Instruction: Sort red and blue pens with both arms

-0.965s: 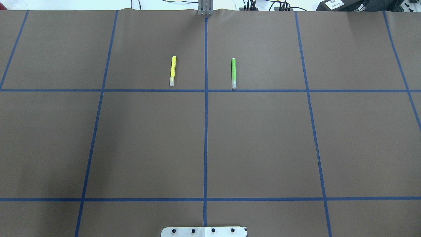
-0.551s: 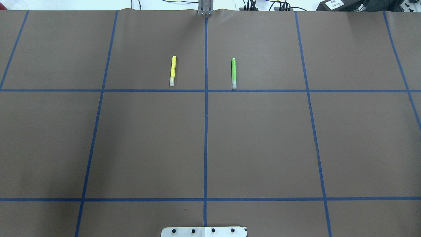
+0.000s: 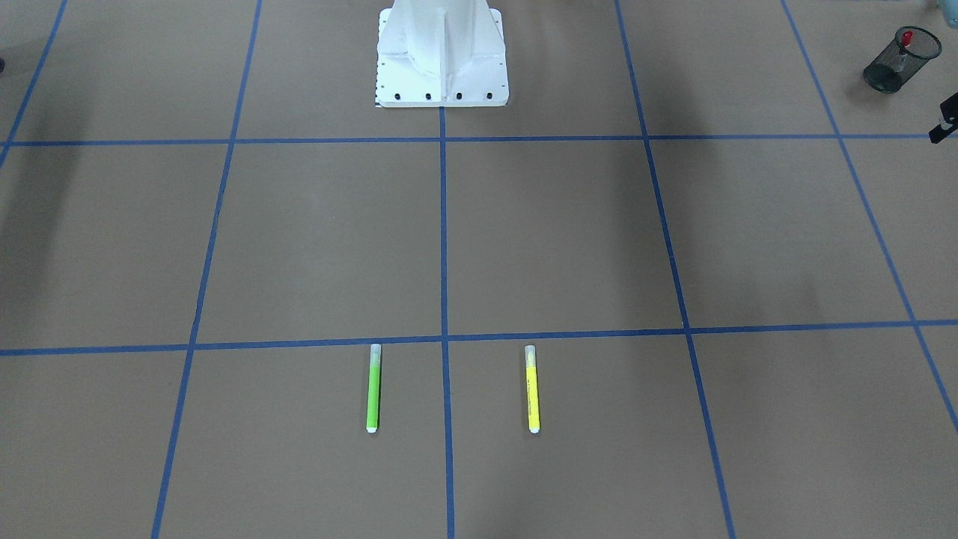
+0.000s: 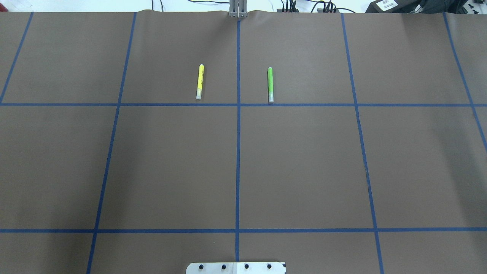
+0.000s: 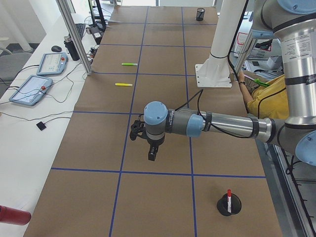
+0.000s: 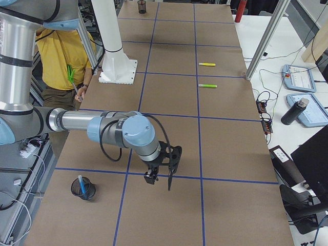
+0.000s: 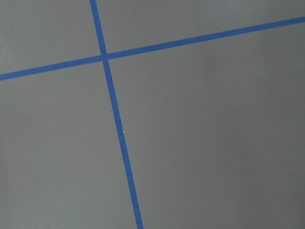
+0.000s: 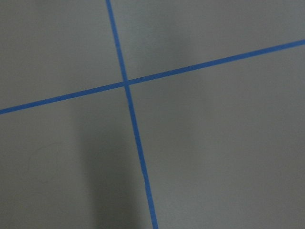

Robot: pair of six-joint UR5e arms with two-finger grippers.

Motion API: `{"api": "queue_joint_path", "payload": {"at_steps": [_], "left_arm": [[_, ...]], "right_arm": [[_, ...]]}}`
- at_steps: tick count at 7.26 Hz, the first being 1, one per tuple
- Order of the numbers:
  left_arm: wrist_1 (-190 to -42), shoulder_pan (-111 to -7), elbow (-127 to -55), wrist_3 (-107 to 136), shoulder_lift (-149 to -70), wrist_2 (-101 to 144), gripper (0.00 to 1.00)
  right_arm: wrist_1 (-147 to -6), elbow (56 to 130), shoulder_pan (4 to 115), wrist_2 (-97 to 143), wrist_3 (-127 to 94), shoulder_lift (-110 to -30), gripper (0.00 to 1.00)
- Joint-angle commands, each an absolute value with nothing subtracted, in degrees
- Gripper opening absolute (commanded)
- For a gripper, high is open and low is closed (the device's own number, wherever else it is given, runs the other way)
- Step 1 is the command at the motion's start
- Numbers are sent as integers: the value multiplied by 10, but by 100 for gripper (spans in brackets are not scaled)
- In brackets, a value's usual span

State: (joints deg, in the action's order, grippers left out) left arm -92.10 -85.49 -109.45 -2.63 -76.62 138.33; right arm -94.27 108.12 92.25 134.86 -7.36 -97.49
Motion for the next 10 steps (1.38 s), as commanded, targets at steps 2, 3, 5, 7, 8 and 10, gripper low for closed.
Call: {"api": "queue_joint_path", "payload": {"at_steps": [2, 3, 5, 7, 8, 10], "left_arm": [[-920, -855, -1096, -26, -762, 1383, 100], [-921, -855, -1097, -25, -759, 1383, 100], [-921, -855, -1097, -25, -759, 1383, 100], [-921, -854, -1099, -25, -752, 1383, 100], [-921, -854, -1099, -25, -752, 1383, 100], [-921, -854, -1099, -25, -751, 1383, 100]], "right_arm": [[-941, 1072, 815, 1292, -98, -939, 100], [-941, 1068, 814, 1295, -97, -952, 100], [-940, 1050, 814, 1292, -97, -965, 100], [-940, 1048, 814, 1290, -90, -966, 100], [-940, 1048, 814, 1284, -64, -973, 100], [-941, 1048, 815, 1287, -14, -984, 100]]}}
